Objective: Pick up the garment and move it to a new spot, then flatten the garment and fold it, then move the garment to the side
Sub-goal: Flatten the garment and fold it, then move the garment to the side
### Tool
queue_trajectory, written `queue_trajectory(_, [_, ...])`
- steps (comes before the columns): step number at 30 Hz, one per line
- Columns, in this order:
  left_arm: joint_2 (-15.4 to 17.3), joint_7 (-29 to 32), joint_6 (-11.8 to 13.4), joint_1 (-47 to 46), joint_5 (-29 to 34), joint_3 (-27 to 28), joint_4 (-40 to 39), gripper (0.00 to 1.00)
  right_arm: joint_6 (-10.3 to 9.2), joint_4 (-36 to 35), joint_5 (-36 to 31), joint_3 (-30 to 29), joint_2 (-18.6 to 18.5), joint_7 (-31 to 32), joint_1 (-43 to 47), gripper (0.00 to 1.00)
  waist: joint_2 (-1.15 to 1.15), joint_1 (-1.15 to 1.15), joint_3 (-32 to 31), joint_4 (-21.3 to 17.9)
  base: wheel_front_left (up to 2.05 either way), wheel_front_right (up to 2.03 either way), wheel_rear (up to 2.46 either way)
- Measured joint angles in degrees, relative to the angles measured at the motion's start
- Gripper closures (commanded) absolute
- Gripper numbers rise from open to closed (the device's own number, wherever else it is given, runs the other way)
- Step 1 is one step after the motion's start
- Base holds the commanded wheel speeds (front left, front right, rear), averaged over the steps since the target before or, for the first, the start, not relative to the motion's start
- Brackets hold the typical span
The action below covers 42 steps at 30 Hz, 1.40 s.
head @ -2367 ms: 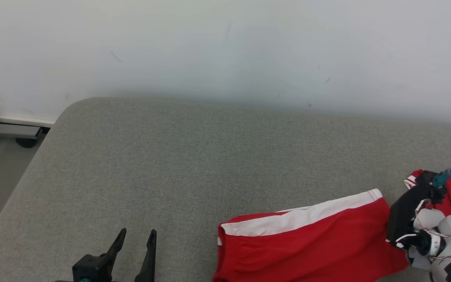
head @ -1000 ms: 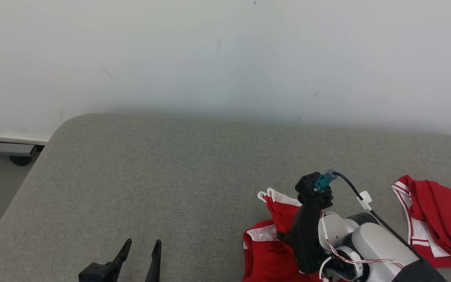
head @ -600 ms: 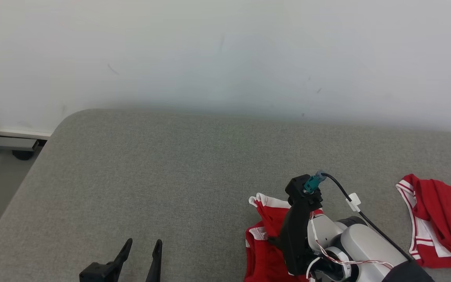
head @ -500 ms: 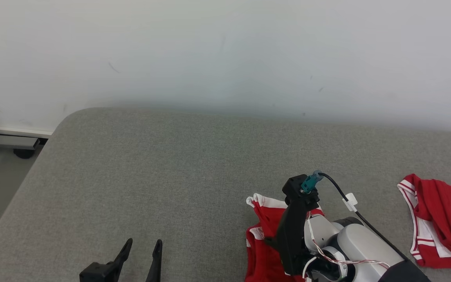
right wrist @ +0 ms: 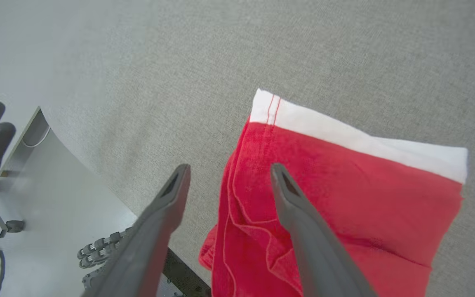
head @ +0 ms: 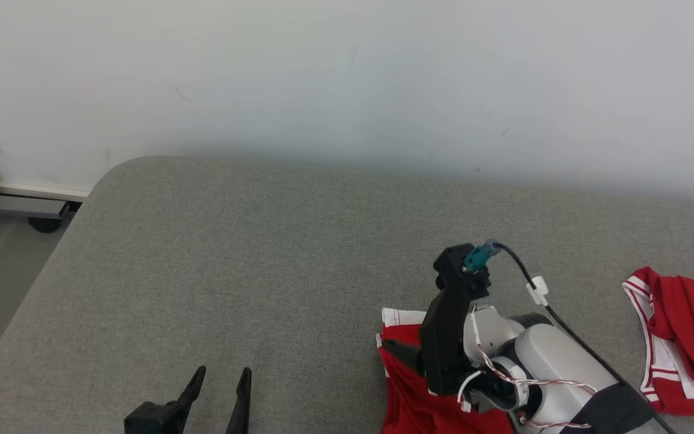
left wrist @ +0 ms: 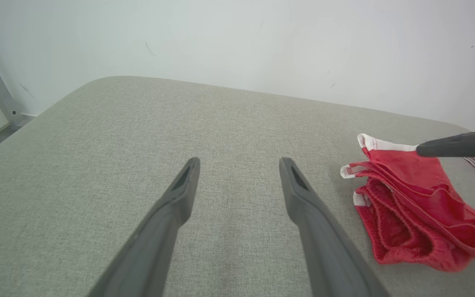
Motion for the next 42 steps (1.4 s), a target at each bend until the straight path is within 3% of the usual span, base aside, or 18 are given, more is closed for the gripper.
queue_trajectory(6, [0.1,0.0,0.0,0.0,-0.1,0.2,0.0,0.00,-0.09,-3.1,-0.3,-3.2,-1.7,-2.5,-1.3,0.00,0.00,0.00,0.1,-0.1,0.00,0.00,0.00])
queue_trajectory(14, [0.2,-0.1,0.1,0.2,-0.1,0.4,-0.2,0.00,-0.77,-3.3,-3.8,-7.2,-12.6,-3.9,4.5,0.00,0.00,0.00,0.2,-1.1,0.00,0.00,0.00])
queue_trajectory(23, [0.2,-0.3,0.1,0.0,-0.1,0.3,-0.5,0.00,-1.02,-1.1,-2.9,-10.0,-11.0,-9.7,10.9,0.00,0.00,0.00,1.6,-1.9,0.00,0.00,0.00])
queue_trajectory(42, [0.1,0.0,-0.1,-1.5,0.0,-0.9,-0.1,0.00,-1.07,6.1,-2.2,-10.7,-7.8,-14.8,11.5,0.00,0.00,0.00,3.0,-0.5,0.00,0.00,0.00])
